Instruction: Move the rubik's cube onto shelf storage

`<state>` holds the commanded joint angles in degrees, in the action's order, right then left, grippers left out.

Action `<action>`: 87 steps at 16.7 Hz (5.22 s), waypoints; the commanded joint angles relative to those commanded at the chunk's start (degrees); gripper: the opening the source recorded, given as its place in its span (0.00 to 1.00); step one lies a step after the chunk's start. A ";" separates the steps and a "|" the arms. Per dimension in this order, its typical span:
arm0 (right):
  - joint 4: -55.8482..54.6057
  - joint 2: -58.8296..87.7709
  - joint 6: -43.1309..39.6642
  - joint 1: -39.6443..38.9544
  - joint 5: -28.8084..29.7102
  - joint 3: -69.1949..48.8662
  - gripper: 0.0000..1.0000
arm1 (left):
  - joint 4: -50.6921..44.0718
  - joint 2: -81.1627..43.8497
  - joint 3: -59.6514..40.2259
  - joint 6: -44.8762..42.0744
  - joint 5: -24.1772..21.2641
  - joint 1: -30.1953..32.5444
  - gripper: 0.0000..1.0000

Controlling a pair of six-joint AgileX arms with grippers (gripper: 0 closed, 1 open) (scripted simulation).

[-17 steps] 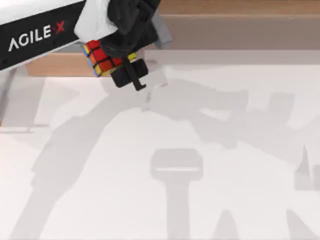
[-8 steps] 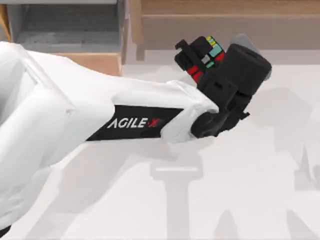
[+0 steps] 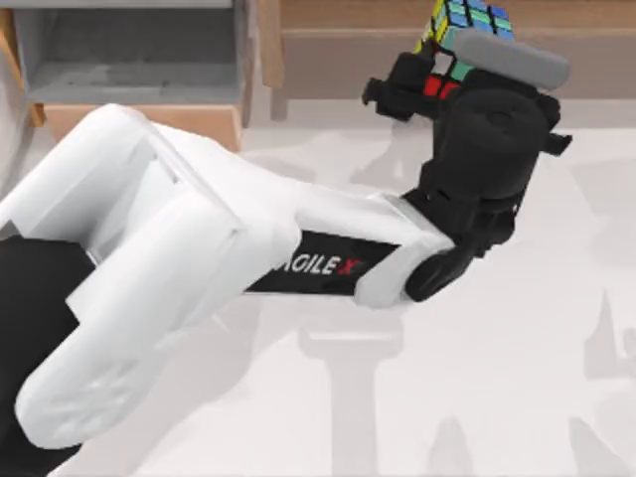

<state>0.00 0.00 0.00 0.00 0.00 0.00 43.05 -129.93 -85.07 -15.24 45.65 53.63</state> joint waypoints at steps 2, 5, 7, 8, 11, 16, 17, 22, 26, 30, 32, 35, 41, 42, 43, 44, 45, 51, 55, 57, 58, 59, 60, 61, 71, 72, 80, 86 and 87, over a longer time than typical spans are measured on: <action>0.00 0.00 0.00 0.00 0.00 0.00 1.00 | 6.63 -1.51 -1.35 1.87 0.50 -0.59 0.00; 0.00 0.00 0.00 0.00 0.00 0.00 1.00 | 14.03 -3.88 -2.51 3.98 1.05 -1.57 0.00; 0.00 0.00 0.00 0.00 0.00 0.00 1.00 | 17.22 -5.24 -2.51 4.96 1.26 -2.26 0.00; 0.00 0.00 0.00 0.00 0.00 0.00 1.00 | 18.02 -5.62 -2.21 5.26 1.25 -2.56 0.00; 0.00 0.00 0.00 0.00 0.00 0.00 1.00 | 19.03 -6.18 -1.63 5.68 1.21 -3.03 0.00; 0.00 0.00 0.00 0.00 0.00 0.00 1.00 | 18.92 -6.00 -1.69 5.54 1.21 -2.71 0.00; 0.00 0.00 0.00 0.00 0.00 0.00 1.00 | 18.94 -6.06 -1.79 5.53 1.18 -2.67 0.00; 0.00 0.00 0.00 0.00 0.00 0.00 1.00 | 18.91 -8.52 -8.18 4.02 -2.10 -0.64 0.00; 0.00 0.00 0.00 0.00 0.00 0.00 1.00 | 18.64 -8.39 -15.78 3.50 -4.79 -1.22 0.00; 0.00 0.00 0.00 0.00 0.00 0.00 1.00 | 15.11 -9.99 -20.26 2.76 -8.16 -1.36 0.00; 0.00 0.00 0.00 0.00 0.00 0.00 1.00 | 10.86 -13.18 -22.39 3.13 -8.63 -2.97 0.00; 0.00 0.00 0.00 0.00 0.00 0.00 1.00 | 4.52 -17.77 -27.79 5.87 -7.13 -8.03 0.00; 0.00 0.00 0.00 0.00 0.00 0.00 1.00 | 1.64 -19.84 -30.90 8.12 -6.36 -10.66 0.00; 0.00 0.00 0.00 0.00 0.00 0.00 1.00 | 1.64 -19.84 -30.90 8.12 -6.36 -10.66 0.00; 0.00 0.00 0.00 0.00 0.00 0.00 1.00 | 1.64 -19.84 -30.90 8.12 -6.36 -10.66 0.08; 0.00 0.00 0.00 0.00 0.00 0.00 1.00 | 1.64 -19.84 -30.90 8.12 -6.36 -10.66 0.15; 0.00 0.00 0.00 0.00 0.00 0.00 1.00 | 1.64 -19.84 -30.90 8.12 -6.36 -10.66 0.23; 0.00 0.00 0.00 0.00 0.00 0.00 1.00 | 1.64 -19.84 -30.90 8.12 -6.36 -10.66 0.68; 0.00 0.00 0.00 0.00 0.00 0.00 1.00 | 1.64 -19.84 -30.90 8.12 -6.36 -10.66 0.98; 0.00 0.00 0.00 0.00 0.00 0.00 1.00 | 1.64 -19.84 -30.90 8.12 -6.36 -10.66 1.00; 0.00 0.00 0.00 0.00 0.00 0.00 1.00 | 1.64 -19.84 -30.90 8.12 -6.36 -10.66 1.00; 0.00 0.00 0.00 0.00 0.00 0.00 1.00 | 1.64 -19.84 -30.90 8.12 -6.36 -10.66 1.00; 0.00 0.00 0.00 0.00 0.00 0.00 1.00 | 1.64 -19.84 -30.90 8.12 -6.36 -10.66 1.00; 0.00 0.00 0.00 0.00 0.00 0.00 1.00 | 1.64 -19.84 -30.90 8.12 -6.36 -10.66 1.00; 0.00 0.00 0.00 0.00 0.00 0.00 1.00 | 5.13 -11.57 -26.17 -1.91 -13.39 -7.15 1.00; 0.00 0.00 0.00 0.00 0.00 0.00 1.00 | 6.16 -9.12 -24.75 -5.12 -15.68 -7.01 1.00; 0.00 0.00 0.00 0.00 0.00 0.00 1.00 | 14.85 15.53 -10.50 -38.89 -40.28 -24.70 1.00; 0.00 0.00 0.00 0.00 0.00 0.00 1.00 | 19.34 23.18 12.21 -61.76 -58.18 -54.92 1.00; 0.00 0.00 0.00 0.00 0.00 0.00 1.00 | 20.44 23.60 16.89 -64.58 -60.81 -60.38 1.00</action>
<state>0.00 0.00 0.00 0.00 0.00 0.00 63.49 -106.34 -68.18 -79.82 -15.16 -6.75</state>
